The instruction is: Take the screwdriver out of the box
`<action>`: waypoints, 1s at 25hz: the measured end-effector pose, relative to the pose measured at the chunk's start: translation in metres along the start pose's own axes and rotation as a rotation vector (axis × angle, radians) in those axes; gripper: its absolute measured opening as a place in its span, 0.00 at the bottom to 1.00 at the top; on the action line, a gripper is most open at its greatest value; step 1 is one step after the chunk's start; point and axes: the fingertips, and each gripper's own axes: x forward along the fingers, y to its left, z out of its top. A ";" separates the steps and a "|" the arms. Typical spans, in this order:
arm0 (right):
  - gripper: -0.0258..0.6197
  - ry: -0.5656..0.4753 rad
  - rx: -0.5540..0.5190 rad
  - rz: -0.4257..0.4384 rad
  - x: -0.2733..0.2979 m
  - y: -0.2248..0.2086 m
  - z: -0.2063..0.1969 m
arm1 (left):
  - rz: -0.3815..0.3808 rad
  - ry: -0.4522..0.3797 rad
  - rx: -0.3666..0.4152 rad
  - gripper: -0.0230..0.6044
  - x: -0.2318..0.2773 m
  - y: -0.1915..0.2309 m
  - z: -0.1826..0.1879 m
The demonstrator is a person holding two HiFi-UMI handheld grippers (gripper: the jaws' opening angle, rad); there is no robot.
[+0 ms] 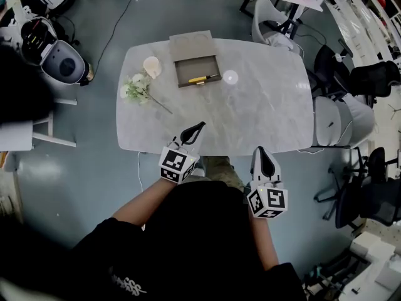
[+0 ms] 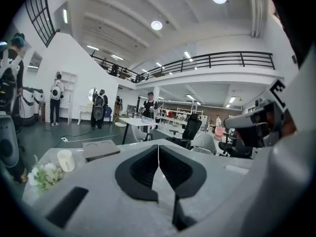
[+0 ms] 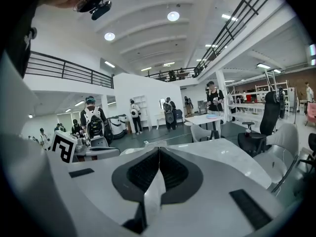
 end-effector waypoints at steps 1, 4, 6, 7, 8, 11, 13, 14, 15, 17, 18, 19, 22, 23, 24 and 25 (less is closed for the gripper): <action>0.06 -0.006 0.014 0.003 0.009 -0.006 0.006 | 0.008 0.001 -0.005 0.07 0.005 0.007 0.002; 0.06 -0.014 0.032 0.021 0.043 -0.026 0.020 | 0.041 0.017 -0.019 0.07 0.026 0.031 0.005; 0.06 -0.012 0.035 0.037 0.069 -0.037 0.027 | 0.071 0.037 -0.029 0.07 0.045 0.050 0.003; 0.06 -0.012 0.041 0.047 0.080 -0.040 0.030 | 0.085 0.051 -0.035 0.07 0.054 0.058 0.002; 0.06 -0.014 0.046 0.058 0.090 -0.042 0.033 | 0.098 0.067 -0.037 0.07 0.062 0.067 -0.001; 0.06 -0.011 0.051 0.095 0.123 -0.049 0.037 | 0.128 0.112 -0.023 0.07 0.089 0.094 -0.008; 0.06 0.010 0.069 0.113 0.147 -0.056 0.034 | 0.139 0.135 0.000 0.07 0.108 0.113 -0.013; 0.06 0.025 0.074 0.121 0.159 -0.058 0.031 | 0.141 0.146 0.012 0.07 0.118 0.123 -0.016; 0.06 0.040 0.072 0.129 0.170 -0.061 0.029 | 0.140 0.159 0.018 0.07 0.128 0.132 -0.020; 0.06 0.063 0.056 0.139 0.191 -0.067 0.026 | 0.143 0.194 0.011 0.07 0.147 0.151 -0.031; 0.06 0.073 0.050 0.141 0.201 -0.070 0.025 | 0.147 0.216 0.004 0.07 0.155 0.161 -0.038; 0.06 0.083 0.048 0.143 0.211 -0.073 0.023 | 0.151 0.241 0.001 0.07 0.163 0.170 -0.046; 0.06 0.108 0.059 0.151 0.236 -0.078 0.018 | 0.145 0.326 0.006 0.07 0.184 0.194 -0.071; 0.06 0.115 0.061 0.156 0.243 -0.079 0.016 | 0.140 0.355 0.004 0.07 0.190 0.201 -0.080; 0.06 0.122 0.062 0.161 0.249 -0.079 0.015 | 0.133 0.382 0.002 0.07 0.195 0.208 -0.088; 0.06 0.130 0.062 0.168 0.256 -0.079 0.013 | 0.126 0.408 0.002 0.07 0.201 0.215 -0.096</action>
